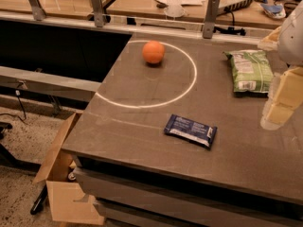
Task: Move rxbar blueberry near orange
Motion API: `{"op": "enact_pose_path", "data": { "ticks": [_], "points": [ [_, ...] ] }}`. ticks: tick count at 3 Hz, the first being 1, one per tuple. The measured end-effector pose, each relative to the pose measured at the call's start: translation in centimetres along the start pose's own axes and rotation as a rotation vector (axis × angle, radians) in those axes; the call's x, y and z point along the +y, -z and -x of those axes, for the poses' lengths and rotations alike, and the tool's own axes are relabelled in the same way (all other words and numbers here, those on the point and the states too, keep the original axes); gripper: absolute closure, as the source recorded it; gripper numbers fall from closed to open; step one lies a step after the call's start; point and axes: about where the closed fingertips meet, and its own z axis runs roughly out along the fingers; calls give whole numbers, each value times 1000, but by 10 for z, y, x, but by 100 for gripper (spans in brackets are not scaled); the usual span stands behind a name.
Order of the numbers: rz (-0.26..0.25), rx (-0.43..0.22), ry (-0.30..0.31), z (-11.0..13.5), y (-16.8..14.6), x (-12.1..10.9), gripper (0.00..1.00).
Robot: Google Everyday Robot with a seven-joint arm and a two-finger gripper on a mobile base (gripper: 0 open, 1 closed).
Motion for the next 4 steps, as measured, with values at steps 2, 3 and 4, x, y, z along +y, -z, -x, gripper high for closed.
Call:
{"op": "enact_pose_path", "data": {
  "ticks": [2,3,4],
  "points": [
    [0,-150,-108,10,-2,20,0],
    [-23,-305,-232,30,-22,53,0],
    [-69,-361,-244,46,-55,73,0]
  ]
}}
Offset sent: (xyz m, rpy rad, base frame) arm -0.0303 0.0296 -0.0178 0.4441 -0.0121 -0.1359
